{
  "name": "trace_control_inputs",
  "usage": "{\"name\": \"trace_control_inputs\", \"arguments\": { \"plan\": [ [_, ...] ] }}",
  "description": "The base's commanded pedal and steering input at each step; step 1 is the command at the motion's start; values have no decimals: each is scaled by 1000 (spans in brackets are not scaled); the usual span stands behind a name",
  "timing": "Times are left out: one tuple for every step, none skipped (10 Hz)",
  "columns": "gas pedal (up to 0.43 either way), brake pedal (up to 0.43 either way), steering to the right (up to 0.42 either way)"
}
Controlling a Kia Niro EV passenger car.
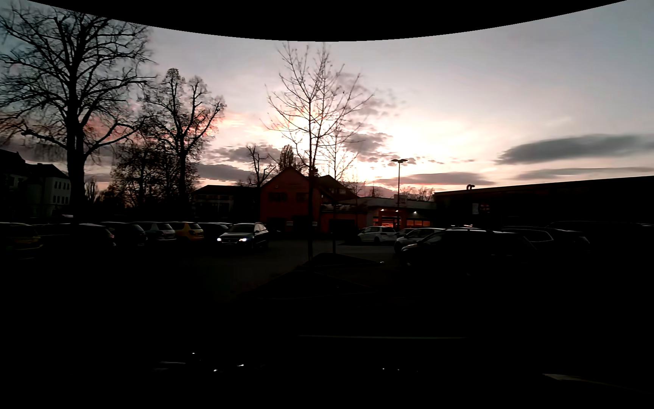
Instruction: Follow the waypoints while adhering to traffic rules and regulations
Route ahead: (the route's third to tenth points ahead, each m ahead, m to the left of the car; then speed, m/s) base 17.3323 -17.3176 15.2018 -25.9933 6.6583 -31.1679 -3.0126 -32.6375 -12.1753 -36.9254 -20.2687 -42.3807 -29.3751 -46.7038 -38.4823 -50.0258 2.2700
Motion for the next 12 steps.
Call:
{"name": "trace_control_inputs", "arguments": {
  "plan": [
    [79, 0, 657],
    [79, 0, 657],
    [79, 0, 657],
    [79, 0, 661],
    [79, 0, 667],
    [79, 0, 673],
    [79, 0, 673],
    [79, 0, 673],
    [87, 0, 669],
    [87, 0, 665],
    [87, 0, 658],
    [87, 0, 651]
  ]
}}
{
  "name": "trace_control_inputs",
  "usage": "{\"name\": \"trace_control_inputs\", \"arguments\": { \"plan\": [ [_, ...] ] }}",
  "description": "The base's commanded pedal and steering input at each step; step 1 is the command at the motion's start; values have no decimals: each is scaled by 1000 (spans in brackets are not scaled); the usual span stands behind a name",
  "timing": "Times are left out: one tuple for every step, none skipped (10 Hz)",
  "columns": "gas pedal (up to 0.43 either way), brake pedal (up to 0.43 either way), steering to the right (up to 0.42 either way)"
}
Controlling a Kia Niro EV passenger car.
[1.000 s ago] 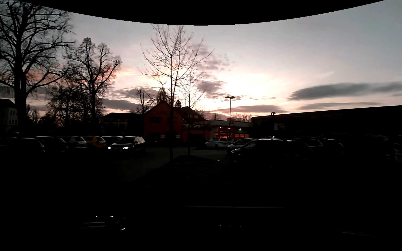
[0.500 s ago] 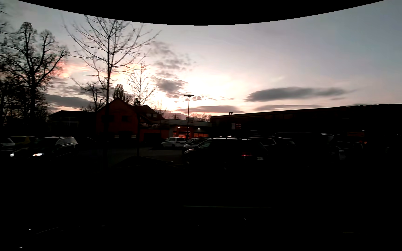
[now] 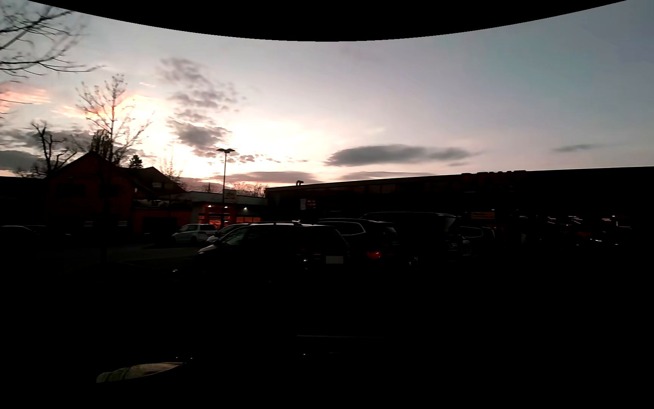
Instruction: Follow the waypoints while adhering to traffic rules and regulations
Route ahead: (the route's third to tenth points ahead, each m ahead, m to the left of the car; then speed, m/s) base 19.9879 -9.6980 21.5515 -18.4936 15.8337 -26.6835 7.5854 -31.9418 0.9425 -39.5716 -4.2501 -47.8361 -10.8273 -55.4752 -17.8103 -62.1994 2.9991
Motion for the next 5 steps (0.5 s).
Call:
{"name": "trace_control_inputs", "arguments": {
  "plan": [
    [98, 0, 640],
    [110, 0, 632],
    [110, 0, 619],
    [110, 0, 602],
    [118, 0, 573]
  ]
}}
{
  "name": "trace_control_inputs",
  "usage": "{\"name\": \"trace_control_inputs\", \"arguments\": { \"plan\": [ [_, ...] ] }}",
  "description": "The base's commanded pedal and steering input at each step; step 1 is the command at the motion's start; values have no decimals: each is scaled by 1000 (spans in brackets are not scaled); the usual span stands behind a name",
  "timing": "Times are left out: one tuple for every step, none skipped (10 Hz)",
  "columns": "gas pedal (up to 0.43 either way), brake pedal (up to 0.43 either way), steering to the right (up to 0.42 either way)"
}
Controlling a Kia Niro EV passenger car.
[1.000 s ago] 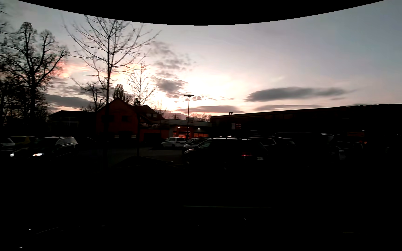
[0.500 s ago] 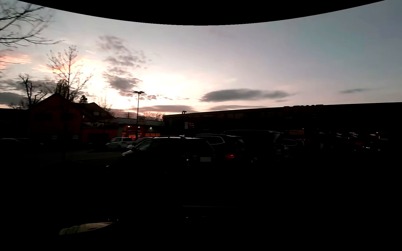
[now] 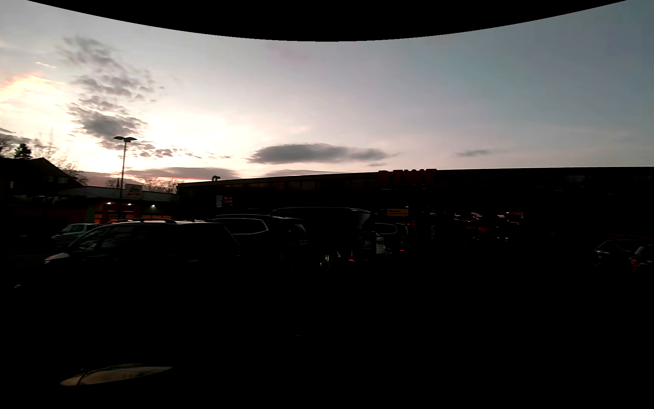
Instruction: Follow the waypoints while adhering to traffic rules and regulations
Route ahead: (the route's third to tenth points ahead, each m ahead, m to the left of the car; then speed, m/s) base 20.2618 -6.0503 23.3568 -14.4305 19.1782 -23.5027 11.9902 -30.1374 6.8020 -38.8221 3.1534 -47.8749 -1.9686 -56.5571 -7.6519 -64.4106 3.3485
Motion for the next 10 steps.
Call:
{"name": "trace_control_inputs", "arguments": {
  "plan": [
    [130, 0, 541],
    [130, 0, 510],
    [138, 0, 459],
    [138, 0, 405],
    [150, 0, 346],
    [150, 0, 298],
    [157, 0, 266],
    [157, 0, 229],
    [157, 0, 195],
    [157, 0, 160]
  ]
}}
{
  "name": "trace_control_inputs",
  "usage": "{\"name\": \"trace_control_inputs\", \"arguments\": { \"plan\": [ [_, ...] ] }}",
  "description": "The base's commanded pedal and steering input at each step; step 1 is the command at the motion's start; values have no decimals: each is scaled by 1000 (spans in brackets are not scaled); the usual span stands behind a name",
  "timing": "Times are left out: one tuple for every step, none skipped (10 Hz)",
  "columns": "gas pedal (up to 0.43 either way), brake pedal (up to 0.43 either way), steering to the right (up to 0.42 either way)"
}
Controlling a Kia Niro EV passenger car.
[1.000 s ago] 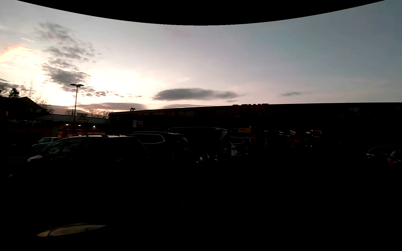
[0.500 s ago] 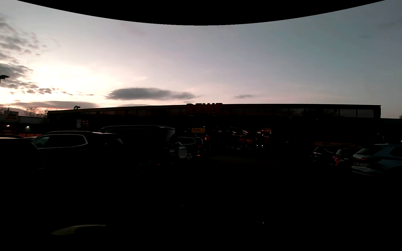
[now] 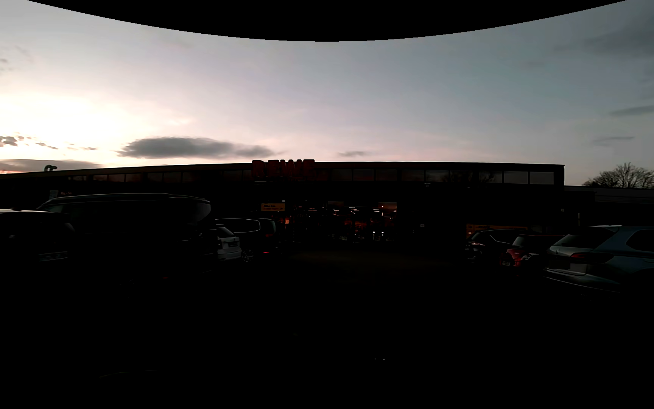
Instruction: Follow the waypoints while adhering to traffic rules and regulations
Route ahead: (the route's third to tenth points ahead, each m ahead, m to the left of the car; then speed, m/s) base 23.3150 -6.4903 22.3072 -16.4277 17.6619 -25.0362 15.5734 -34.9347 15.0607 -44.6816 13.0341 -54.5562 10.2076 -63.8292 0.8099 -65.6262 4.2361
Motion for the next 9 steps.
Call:
{"name": "trace_control_inputs", "arguments": {
  "plan": [
    [157, 0, 129],
    [150, 0, 110],
    [8, 0, 85],
    [0, 0, 65],
    [0, 0, 51],
    [0, 0, 49],
    [0, 0, 47],
    [0, 6, 40],
    [0, 6, 35]
  ]
}}
